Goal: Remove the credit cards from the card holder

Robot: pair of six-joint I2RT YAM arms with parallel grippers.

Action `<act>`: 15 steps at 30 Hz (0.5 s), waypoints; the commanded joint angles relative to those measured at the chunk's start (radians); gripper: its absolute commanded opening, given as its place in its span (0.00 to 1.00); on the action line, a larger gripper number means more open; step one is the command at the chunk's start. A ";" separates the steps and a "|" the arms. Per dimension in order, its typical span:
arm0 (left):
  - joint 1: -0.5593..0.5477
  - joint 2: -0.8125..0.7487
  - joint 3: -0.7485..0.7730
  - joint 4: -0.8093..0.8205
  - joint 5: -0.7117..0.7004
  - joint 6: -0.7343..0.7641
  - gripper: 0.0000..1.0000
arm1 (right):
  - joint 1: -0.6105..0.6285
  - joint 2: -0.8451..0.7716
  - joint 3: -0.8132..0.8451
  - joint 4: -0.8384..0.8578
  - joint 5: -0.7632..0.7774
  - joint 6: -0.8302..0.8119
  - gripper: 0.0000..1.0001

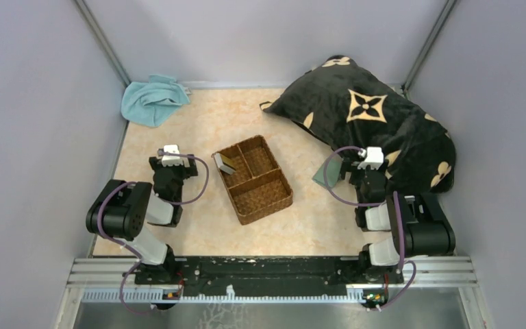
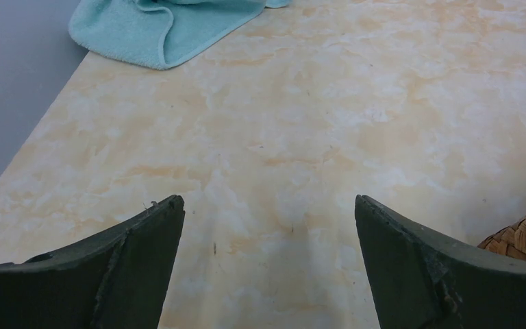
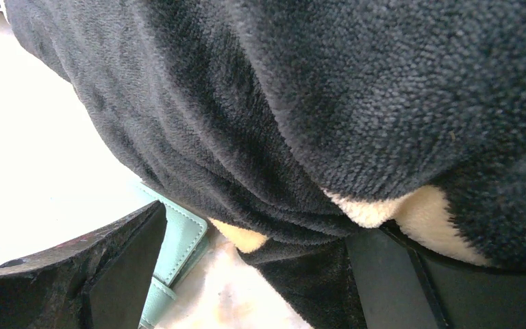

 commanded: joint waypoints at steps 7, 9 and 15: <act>-0.005 -0.017 -0.011 0.052 -0.025 0.010 1.00 | -0.007 -0.078 0.036 0.015 -0.034 -0.012 0.99; -0.021 -0.080 -0.023 0.028 -0.085 0.010 1.00 | 0.000 -0.249 0.096 -0.238 -0.061 -0.018 0.99; -0.245 -0.611 0.033 -0.408 -0.259 0.066 0.99 | 0.030 -0.536 0.288 -0.703 -0.158 0.196 0.99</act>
